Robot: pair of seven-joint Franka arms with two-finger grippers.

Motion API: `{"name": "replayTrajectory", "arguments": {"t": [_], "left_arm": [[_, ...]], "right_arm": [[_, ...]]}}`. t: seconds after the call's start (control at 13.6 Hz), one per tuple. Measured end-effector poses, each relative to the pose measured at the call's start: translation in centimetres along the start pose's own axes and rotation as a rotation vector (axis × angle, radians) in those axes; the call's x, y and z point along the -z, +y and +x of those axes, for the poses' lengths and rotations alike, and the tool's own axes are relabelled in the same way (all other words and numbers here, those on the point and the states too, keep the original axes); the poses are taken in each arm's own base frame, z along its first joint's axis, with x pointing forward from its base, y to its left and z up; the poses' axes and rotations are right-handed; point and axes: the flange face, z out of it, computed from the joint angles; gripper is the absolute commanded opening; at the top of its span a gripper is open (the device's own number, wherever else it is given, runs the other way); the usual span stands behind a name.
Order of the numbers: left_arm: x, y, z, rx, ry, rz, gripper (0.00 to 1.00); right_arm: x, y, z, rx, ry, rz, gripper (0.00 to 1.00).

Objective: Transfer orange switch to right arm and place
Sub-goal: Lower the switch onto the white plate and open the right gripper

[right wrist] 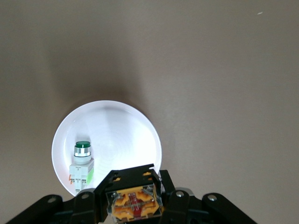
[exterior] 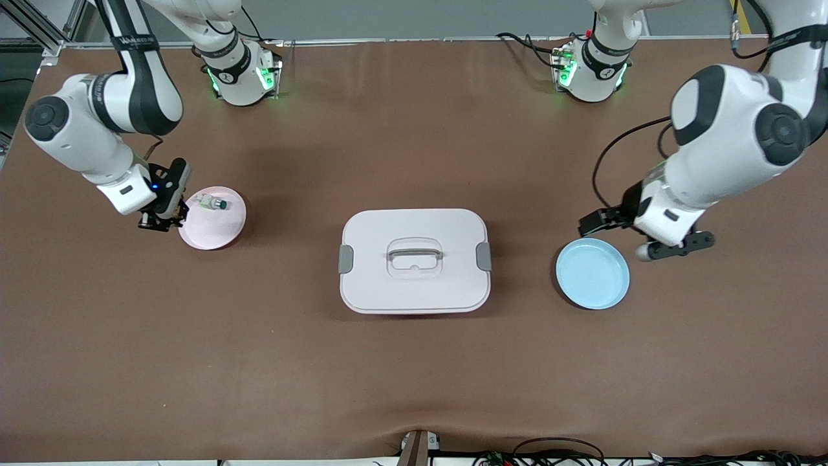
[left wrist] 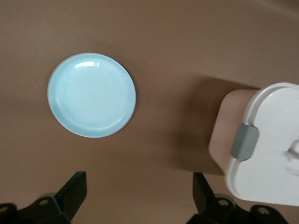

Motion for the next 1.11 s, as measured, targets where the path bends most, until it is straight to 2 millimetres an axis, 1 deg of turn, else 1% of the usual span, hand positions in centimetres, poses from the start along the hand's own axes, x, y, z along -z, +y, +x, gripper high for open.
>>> {"name": "replayTrajectory", "arguments": {"t": [0.22, 0.44, 0.59, 0.74, 0.81, 0.96, 1.11], "left_arm": [[2.1, -4.3, 0.9, -0.067, 0.035, 0.005, 1.0], [3.1, -6.7, 1.4, -0.106, 0.052, 0.013, 1.0], [3.6, -7.3, 1.7, -0.127, 0.069, 0.051, 1.0], [4.6, -7.4, 2.0, -0.138, 0.094, 0.075, 1.0], [5.3, -7.4, 2.2, -0.142, 0.109, 0.084, 1.0], [6.8, -7.4, 2.4, -0.145, 0.115, 0.094, 1.0], [8.9, -7.1, 2.2, -0.146, 0.098, 0.098, 1.0]], "right_arm": [[-3.7, -0.5, -0.1, 0.039, 0.002, -0.024, 0.0], [-7.5, -2.0, -0.5, 0.049, 0.016, -0.034, 0.0], [-9.8, -2.9, -1.2, 0.039, 0.025, -0.045, 0.0], [-11.7, -3.4, -1.8, 0.029, 0.034, -0.048, 0.0], [-12.3, -3.5, -2.1, 0.026, 0.037, -0.046, 0.0], [-12.8, -3.6, -2.3, 0.024, 0.04, -0.042, 0.0], [-13.3, -3.5, -2.2, 0.023, 0.045, -0.056, 0.0]]}}
